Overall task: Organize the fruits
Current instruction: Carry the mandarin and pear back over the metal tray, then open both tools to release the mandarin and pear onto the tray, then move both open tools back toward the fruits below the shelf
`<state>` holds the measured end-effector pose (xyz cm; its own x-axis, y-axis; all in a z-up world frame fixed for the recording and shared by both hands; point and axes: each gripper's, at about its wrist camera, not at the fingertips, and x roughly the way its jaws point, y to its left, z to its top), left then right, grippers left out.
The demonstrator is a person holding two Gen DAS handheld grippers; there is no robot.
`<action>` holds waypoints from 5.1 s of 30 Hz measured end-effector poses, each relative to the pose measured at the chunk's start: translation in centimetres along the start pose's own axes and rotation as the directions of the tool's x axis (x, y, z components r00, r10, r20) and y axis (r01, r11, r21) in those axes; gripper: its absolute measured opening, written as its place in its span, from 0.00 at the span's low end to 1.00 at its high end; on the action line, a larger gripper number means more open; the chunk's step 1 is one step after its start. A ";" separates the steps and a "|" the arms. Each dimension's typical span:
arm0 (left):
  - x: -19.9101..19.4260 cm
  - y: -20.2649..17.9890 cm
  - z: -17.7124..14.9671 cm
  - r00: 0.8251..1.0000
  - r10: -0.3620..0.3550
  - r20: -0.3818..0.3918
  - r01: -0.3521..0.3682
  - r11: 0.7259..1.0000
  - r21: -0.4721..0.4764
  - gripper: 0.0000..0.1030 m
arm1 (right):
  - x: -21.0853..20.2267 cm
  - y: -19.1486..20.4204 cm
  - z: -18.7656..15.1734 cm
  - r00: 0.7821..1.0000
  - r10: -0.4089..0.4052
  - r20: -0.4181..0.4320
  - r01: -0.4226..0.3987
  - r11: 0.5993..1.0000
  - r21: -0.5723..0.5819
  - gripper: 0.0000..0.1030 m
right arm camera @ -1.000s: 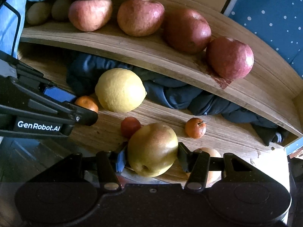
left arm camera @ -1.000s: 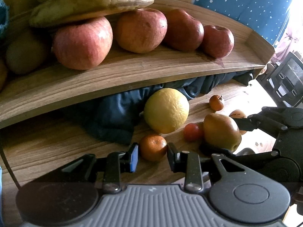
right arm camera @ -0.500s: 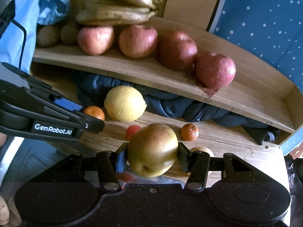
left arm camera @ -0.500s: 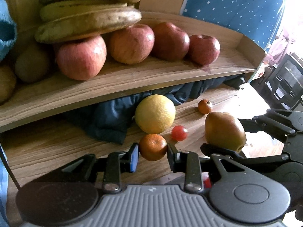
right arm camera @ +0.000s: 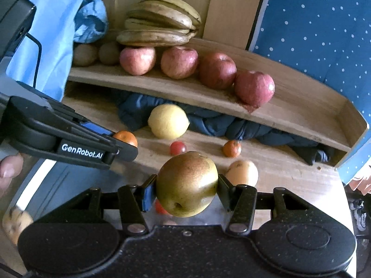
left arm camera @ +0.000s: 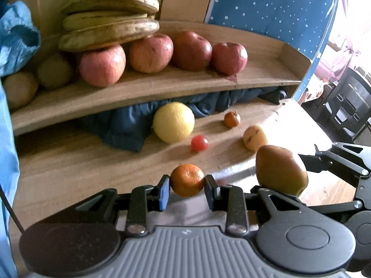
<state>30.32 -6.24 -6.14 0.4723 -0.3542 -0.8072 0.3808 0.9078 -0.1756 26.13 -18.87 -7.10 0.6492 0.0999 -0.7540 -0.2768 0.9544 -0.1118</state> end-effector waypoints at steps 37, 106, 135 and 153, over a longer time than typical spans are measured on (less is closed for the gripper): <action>-4.5 -6.3 -10.3 0.998 0.036 -0.048 -0.036 0.999 -0.008 0.34 | -5.7 1.9 -10.1 0.989 0.128 -0.068 -0.132 0.990 -0.047 0.54; -12.2 -3.9 -13.5 0.989 0.145 -0.023 -0.145 0.989 -0.004 1.00 | -10.6 0.8 -11.6 0.989 0.145 -0.003 -0.145 0.989 0.012 0.99; -9.3 -1.2 -9.0 0.981 0.180 -0.066 -0.175 0.982 0.068 1.00 | -8.3 -0.2 -9.0 0.995 0.093 -0.032 -0.090 0.993 0.076 0.99; -4.4 -0.2 -3.4 0.992 0.097 -0.083 -0.085 0.988 0.130 1.00 | -4.6 -2.3 -6.1 0.998 0.010 -0.060 -0.001 0.990 0.144 0.99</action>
<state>25.47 -4.12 -4.42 0.4388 -0.2449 -0.8646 0.4395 0.8977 -0.0312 19.40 -23.22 -7.32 0.6029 0.0925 -0.7925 -0.1725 0.9849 -0.0163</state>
